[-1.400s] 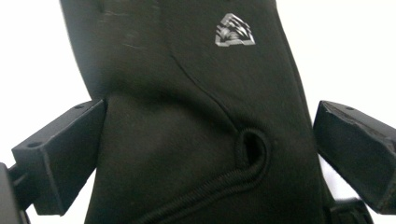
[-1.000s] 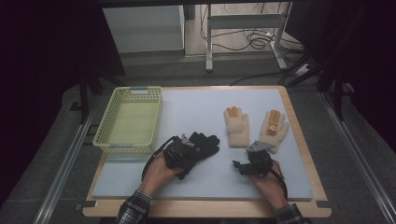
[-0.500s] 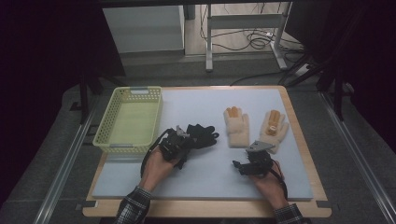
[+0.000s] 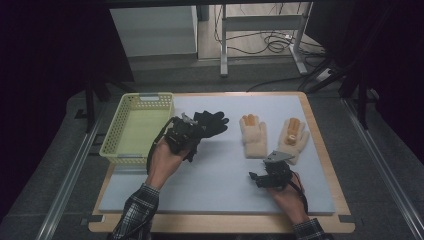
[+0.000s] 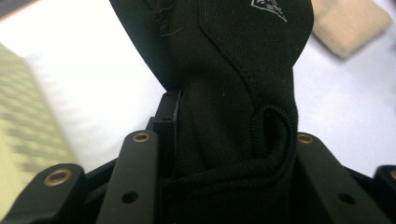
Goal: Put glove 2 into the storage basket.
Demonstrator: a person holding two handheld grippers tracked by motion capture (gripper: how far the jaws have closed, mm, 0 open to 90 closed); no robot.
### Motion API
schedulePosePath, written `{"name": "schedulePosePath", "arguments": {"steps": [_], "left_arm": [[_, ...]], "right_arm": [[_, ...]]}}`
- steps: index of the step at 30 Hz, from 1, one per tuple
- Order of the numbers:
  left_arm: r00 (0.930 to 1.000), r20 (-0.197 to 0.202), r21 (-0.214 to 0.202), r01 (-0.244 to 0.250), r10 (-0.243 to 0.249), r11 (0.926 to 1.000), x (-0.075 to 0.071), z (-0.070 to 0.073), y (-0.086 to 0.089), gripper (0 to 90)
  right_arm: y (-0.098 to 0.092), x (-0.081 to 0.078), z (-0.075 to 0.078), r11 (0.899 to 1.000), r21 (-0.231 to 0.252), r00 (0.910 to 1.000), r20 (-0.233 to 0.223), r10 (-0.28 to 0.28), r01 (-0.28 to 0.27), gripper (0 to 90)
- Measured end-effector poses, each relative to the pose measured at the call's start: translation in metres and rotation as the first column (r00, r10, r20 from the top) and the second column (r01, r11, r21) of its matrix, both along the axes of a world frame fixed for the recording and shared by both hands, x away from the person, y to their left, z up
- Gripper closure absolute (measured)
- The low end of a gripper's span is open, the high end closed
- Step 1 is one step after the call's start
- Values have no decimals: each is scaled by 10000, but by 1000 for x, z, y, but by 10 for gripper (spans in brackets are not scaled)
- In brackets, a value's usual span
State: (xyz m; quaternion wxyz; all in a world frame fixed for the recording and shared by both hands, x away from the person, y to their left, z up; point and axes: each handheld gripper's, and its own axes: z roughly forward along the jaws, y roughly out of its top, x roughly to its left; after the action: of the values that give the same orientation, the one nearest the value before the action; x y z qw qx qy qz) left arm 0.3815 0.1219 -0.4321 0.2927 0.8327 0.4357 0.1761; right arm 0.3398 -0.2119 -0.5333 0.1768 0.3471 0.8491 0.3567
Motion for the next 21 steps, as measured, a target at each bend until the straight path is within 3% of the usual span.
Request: {"name": "schedulePosePath", "arguments": {"steps": [5,9,15,21], "left_arm": [[9980,67,3,-623,623,9981,11,11,21,607],[9921,97,-34,-1247,1247,9922,20,17,44,604],[9765,129,-85,-2153,2154,9765,31,20,81,596],[9581,43,11,-2866,2866,9581,39,14,115,593]], "right_arm": [[0,0,0,10000,-6,10000,9,9,-9,223],[0,0,0,10000,-4,10000,8,8,-8,223],[0,0,0,10000,-8,10000,8,11,-11,222],[0,0,0,10000,16,10000,17,3,-3,223]]}}
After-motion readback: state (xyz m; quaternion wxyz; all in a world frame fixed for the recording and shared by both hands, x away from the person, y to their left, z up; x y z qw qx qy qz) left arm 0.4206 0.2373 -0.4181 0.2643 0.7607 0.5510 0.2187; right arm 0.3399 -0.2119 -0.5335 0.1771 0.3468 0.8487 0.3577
